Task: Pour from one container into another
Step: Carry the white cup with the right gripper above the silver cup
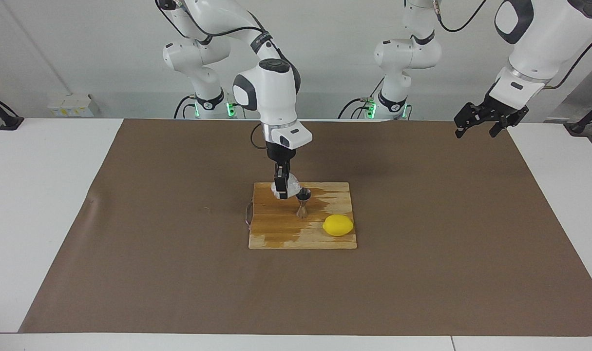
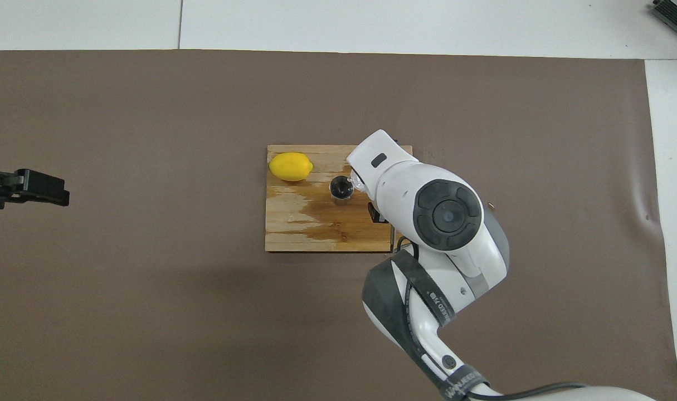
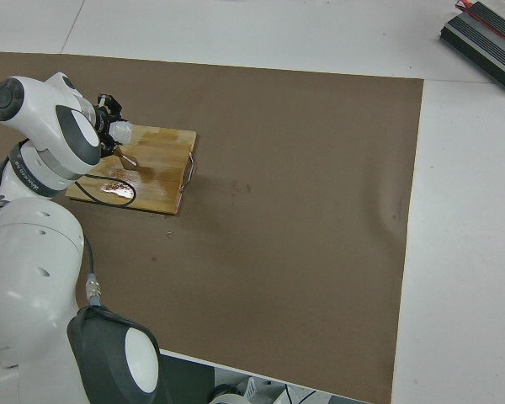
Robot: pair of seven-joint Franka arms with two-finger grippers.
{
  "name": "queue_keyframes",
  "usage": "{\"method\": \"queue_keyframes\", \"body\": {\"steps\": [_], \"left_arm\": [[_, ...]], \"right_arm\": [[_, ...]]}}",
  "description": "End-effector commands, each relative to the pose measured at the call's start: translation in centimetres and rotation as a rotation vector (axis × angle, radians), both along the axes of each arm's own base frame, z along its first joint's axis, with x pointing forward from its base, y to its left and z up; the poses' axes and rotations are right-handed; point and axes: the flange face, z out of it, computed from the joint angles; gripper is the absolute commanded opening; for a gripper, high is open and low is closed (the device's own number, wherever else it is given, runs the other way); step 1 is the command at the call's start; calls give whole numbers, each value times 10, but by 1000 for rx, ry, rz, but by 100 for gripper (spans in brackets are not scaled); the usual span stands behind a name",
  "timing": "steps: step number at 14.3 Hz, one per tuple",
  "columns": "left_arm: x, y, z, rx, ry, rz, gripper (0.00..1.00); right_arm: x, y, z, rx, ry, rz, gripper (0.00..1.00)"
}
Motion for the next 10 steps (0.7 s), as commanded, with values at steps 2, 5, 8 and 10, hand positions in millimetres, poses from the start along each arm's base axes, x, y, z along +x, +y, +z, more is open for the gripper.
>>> {"method": "queue_keyframes", "body": {"steps": [2,5,8,10], "left_arm": [[-5,2,5,13,-1,1,100],[-5,2,5,13,0,1,100],[-5,2,4,13,2,1,100],[-5,2,4,13,2,1,100]], "right_arm": [[-2,7,-1,-63,1,5,2],[0,12,15,-93,-14,-11,2],[-1,23,27,-139,-35,0,2],[-3,26,28,-154,-48,-12,2]]}}
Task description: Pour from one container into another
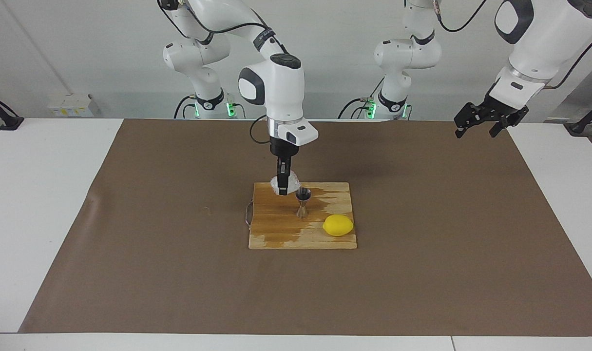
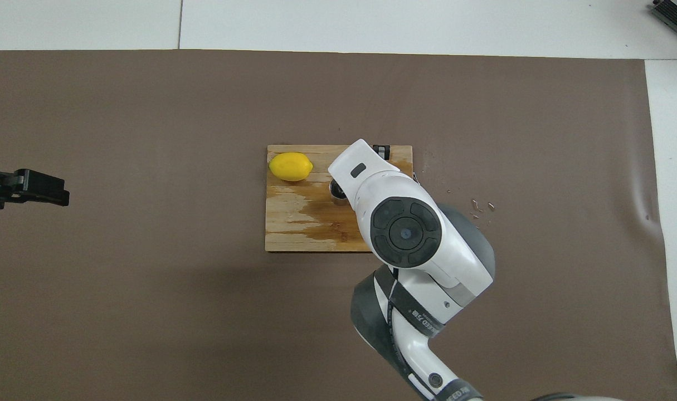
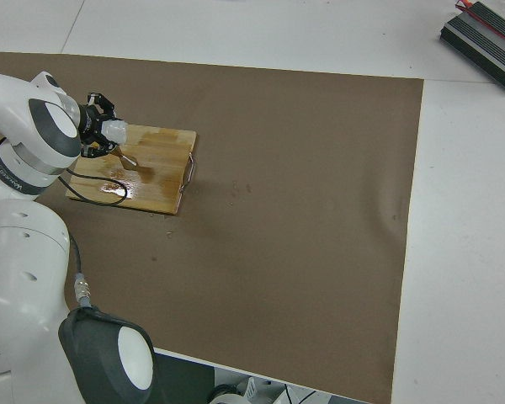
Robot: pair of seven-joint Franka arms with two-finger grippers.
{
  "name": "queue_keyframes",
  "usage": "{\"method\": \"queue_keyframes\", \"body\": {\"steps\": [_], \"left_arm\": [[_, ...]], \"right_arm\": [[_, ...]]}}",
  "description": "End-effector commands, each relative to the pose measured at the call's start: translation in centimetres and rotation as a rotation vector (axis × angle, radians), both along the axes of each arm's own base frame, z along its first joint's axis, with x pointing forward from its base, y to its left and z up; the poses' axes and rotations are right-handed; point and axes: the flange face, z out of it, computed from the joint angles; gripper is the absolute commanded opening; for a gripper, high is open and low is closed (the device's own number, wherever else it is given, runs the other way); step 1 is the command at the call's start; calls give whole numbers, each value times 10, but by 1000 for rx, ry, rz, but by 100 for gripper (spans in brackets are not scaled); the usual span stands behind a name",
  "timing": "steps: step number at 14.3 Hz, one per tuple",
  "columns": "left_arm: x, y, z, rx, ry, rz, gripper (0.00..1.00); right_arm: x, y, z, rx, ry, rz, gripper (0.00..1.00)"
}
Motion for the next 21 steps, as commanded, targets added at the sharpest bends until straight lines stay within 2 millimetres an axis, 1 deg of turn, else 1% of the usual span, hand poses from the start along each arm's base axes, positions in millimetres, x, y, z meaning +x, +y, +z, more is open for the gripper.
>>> {"method": "queue_keyframes", "body": {"steps": [1,6,14,21], "left_arm": [[-5,2,4,13,0,1,100],[-5,2,4,13,2,-1,100],[-5,2,4,13,2,1,100],[-5,2,4,13,2,1,100]], "right_arm": [[3,9,3,-26,-30,-19,2],[-3,17,1,-50,-48,-15,2],[-2,14,-5,-63,-45,-21,2],[-3,14,-4,-59,-48,-28,2]]}}
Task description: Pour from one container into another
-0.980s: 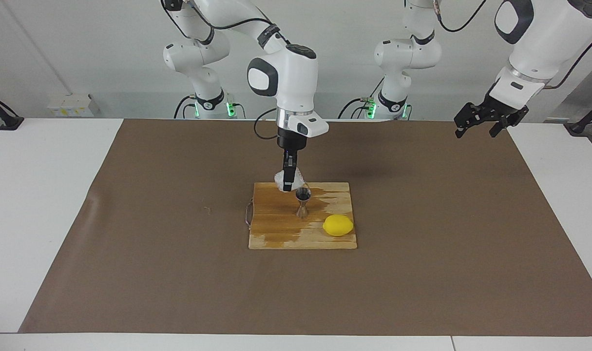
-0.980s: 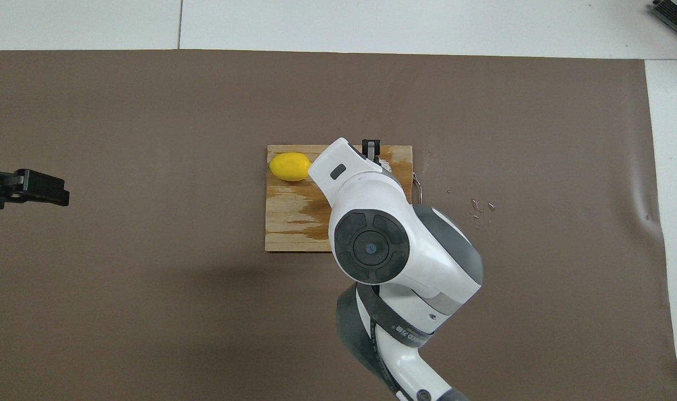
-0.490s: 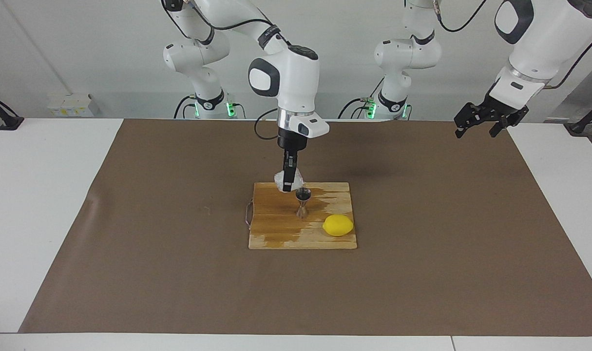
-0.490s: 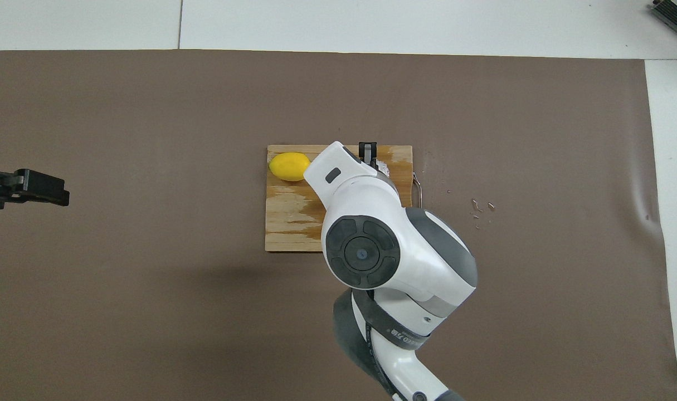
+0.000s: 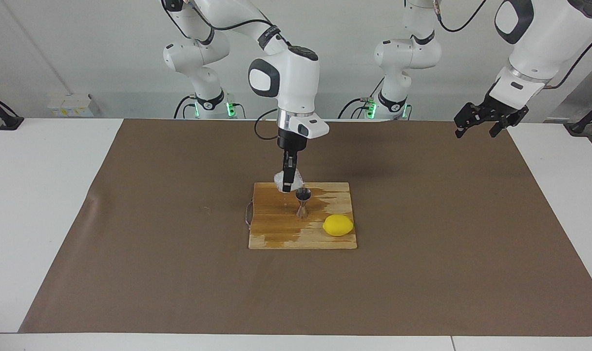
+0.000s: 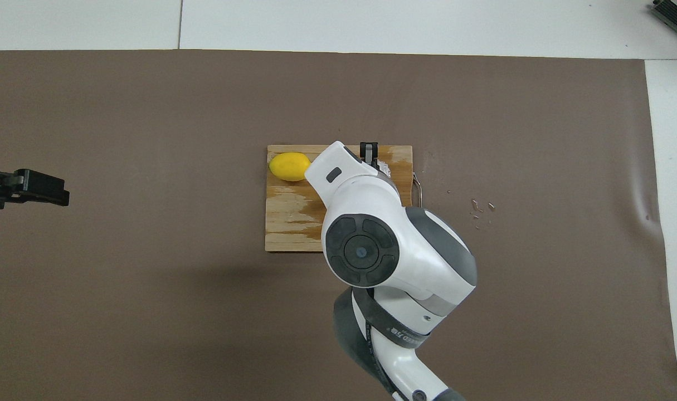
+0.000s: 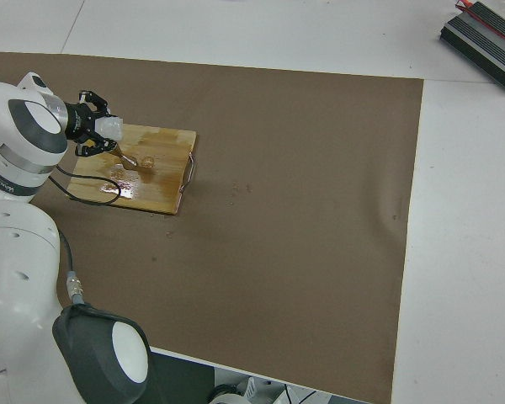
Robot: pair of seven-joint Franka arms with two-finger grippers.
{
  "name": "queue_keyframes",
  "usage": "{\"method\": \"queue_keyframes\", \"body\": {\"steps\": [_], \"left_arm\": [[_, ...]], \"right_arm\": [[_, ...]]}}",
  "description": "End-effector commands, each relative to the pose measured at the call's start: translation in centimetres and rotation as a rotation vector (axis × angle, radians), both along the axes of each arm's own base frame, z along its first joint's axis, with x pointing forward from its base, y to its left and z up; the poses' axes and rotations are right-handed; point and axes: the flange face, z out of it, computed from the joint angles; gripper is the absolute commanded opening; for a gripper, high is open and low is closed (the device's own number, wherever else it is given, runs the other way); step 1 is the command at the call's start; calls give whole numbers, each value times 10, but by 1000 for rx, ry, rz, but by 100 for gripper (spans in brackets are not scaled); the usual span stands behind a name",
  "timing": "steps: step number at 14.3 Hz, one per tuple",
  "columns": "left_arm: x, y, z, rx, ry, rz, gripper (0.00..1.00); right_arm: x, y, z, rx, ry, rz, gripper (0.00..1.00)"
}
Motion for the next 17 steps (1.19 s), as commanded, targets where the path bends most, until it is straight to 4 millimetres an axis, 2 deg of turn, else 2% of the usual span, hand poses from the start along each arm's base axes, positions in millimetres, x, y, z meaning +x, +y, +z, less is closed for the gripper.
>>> {"method": "queue_keyframes", "body": {"steps": [1,6,9,13,14,17], "left_arm": [[-5,2,4,13,2,1,100],[-5,2,5,13,0,1,100],[-5,2,4,13,0,1,100],[-5,2,4,13,2,1,100],[-5,2,5,13,-1,-1,100],[-5,2,4,13,2,1,100]], "right_arm": [[2,2,0,-16,-21,-27,2],[1,2,1,4,-25,-76,2],[13,-10,10,54,-45,-115,2],[24,-44,47,238,0,-196,2],[29,-58,53,278,22,-199,2],[48,-102,58,411,104,-207,1]]}}
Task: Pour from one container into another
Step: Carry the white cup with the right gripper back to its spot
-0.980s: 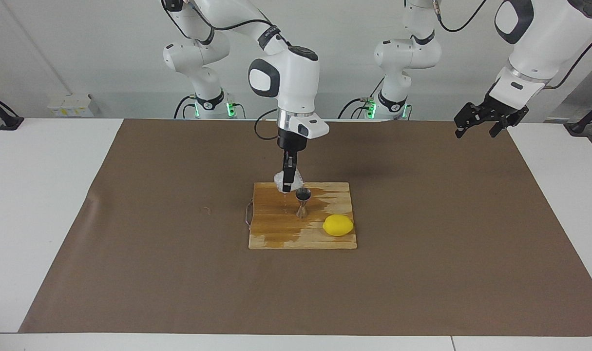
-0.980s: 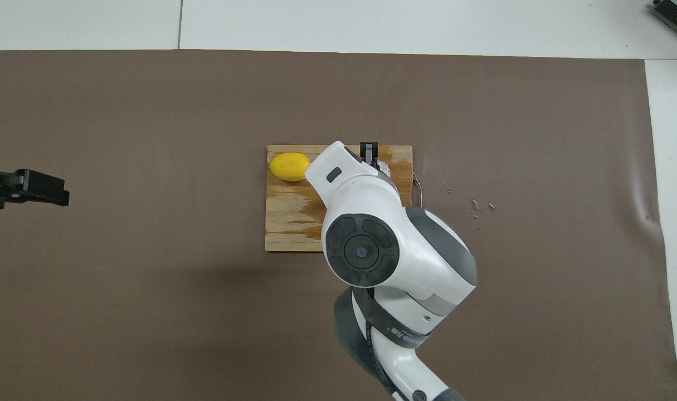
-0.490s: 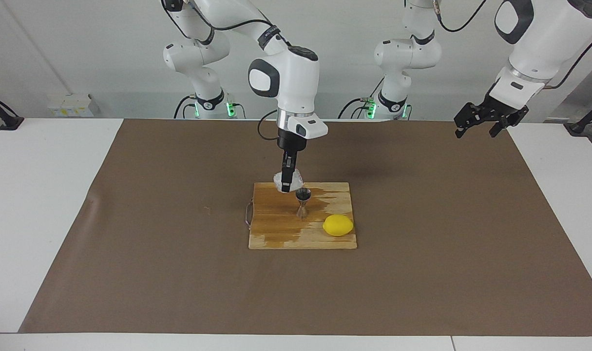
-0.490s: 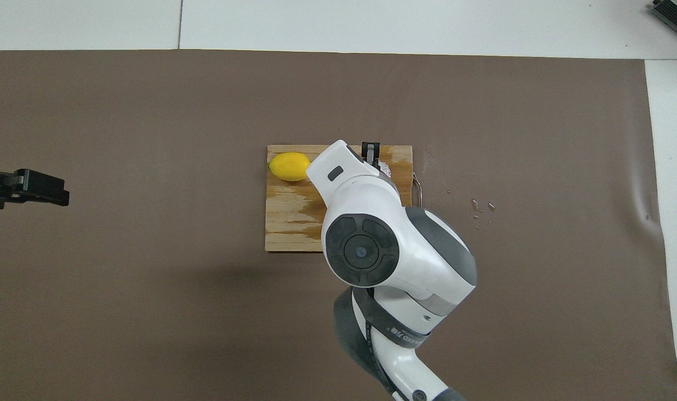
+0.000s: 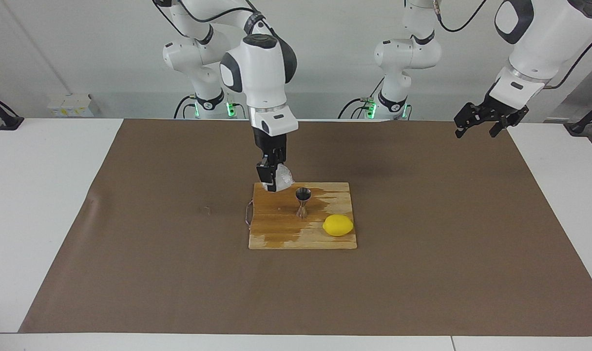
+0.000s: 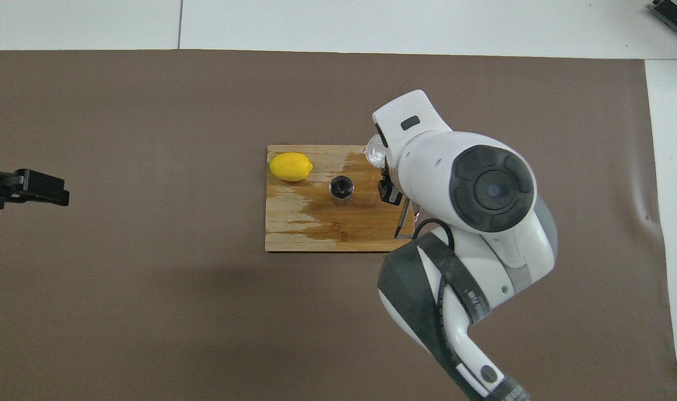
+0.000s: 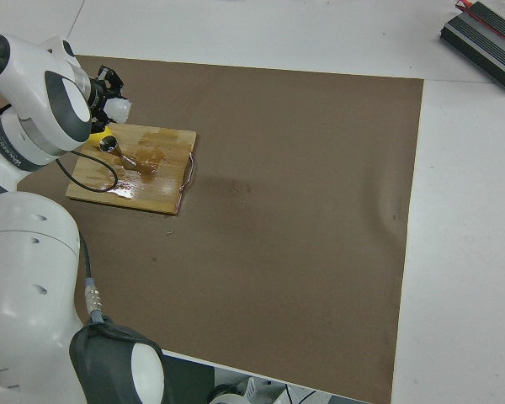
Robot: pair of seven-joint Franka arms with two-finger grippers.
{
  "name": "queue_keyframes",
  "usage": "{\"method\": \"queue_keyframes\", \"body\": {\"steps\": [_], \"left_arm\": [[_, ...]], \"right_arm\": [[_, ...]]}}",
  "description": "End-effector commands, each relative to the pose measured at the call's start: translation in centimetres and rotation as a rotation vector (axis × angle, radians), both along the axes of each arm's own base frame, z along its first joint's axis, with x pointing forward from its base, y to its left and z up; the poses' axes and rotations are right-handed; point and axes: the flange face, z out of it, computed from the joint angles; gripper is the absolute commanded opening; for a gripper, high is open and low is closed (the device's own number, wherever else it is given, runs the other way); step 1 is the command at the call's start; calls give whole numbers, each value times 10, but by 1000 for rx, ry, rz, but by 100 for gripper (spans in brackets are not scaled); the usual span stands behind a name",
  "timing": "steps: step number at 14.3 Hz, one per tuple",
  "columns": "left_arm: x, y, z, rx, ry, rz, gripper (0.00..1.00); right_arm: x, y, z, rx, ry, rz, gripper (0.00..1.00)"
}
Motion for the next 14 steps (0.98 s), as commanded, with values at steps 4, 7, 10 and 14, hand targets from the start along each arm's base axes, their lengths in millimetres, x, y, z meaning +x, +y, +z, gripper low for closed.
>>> {"method": "queue_keyframes", "body": {"steps": [4,7,10,14], "left_arm": [[-5,2,4,13,2,1,100],[-5,2,4,13,0,1,100],[-5,2,4,13,2,1,100],[-5,2,4,13,2,1,100]], "right_arm": [[28,-96,-18,195,9,1,1],[29,-151,-46,311,31,5,1],[25,-227,-82,373,16,33,1],[-9,-266,-149,512,33,14,1]]}}
